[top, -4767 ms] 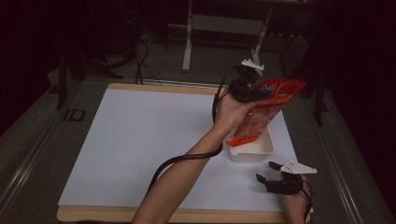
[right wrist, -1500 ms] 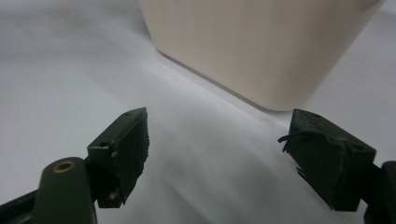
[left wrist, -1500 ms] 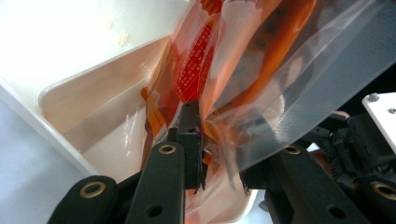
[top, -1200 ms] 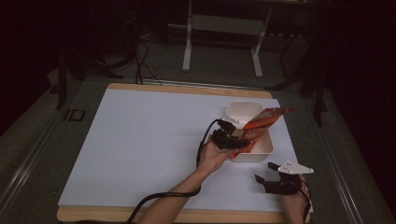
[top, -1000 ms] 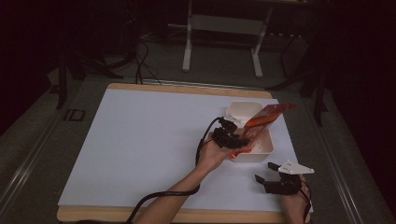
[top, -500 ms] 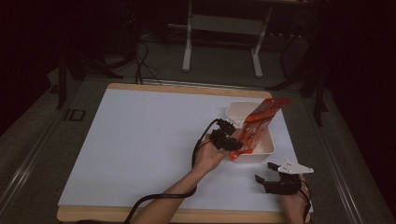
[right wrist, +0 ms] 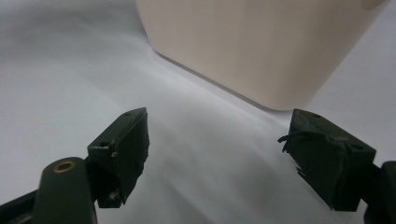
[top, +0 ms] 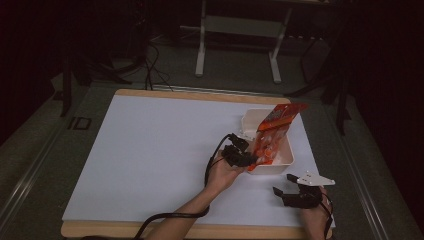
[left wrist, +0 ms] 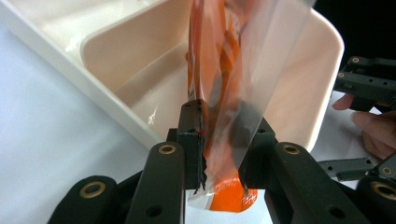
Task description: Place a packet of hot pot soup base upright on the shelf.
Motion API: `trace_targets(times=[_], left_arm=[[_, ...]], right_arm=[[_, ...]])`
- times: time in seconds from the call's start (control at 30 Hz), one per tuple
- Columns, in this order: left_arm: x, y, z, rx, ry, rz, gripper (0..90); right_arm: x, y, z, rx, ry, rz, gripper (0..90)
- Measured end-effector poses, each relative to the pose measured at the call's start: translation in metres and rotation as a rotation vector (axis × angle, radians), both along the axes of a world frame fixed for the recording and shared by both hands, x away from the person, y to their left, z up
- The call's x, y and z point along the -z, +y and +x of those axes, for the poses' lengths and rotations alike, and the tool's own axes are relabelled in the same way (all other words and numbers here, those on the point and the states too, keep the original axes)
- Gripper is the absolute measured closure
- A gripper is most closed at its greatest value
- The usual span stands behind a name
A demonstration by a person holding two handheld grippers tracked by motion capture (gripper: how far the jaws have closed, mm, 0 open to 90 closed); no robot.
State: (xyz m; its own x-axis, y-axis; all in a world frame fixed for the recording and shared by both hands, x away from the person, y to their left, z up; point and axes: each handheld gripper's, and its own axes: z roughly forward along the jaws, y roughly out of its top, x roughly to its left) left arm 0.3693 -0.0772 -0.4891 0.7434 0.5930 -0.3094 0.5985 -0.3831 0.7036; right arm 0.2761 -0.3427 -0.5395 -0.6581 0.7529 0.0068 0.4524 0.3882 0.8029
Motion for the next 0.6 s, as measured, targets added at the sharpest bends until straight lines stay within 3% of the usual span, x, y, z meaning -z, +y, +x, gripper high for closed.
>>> trace_targets(times=[0.13,0.27,0.33,0.4,0.47,0.6], left_arm=[[0.000,-0.002,0.000,0.008,-0.003,0.024,75.2],[-0.008,-0.007,-0.001,0.052,-0.066,0.091,73.7],[-0.013,-0.008,0.000,0.066,-0.087,0.094,68.9],[-0.020,-0.006,0.006,0.069,-0.092,0.057,62.1],[-0.026,-0.002,0.010,0.059,-0.092,0.007,61.8],[-0.027,0.000,0.013,0.073,-0.022,-0.061,74.1]], right_arm=[[0.000,0.000,0.000,-0.001,-0.003,-0.002,20.8],[0.000,0.000,0.000,-0.003,-0.001,0.005,20.8],[0.000,-0.001,0.000,-0.005,-0.002,0.012,20.8],[0.000,-0.001,0.000,-0.006,-0.002,0.017,20.8],[-0.001,-0.001,-0.001,-0.008,-0.004,0.017,20.8],[-0.001,-0.001,-0.001,-0.009,-0.004,0.017,20.8]])
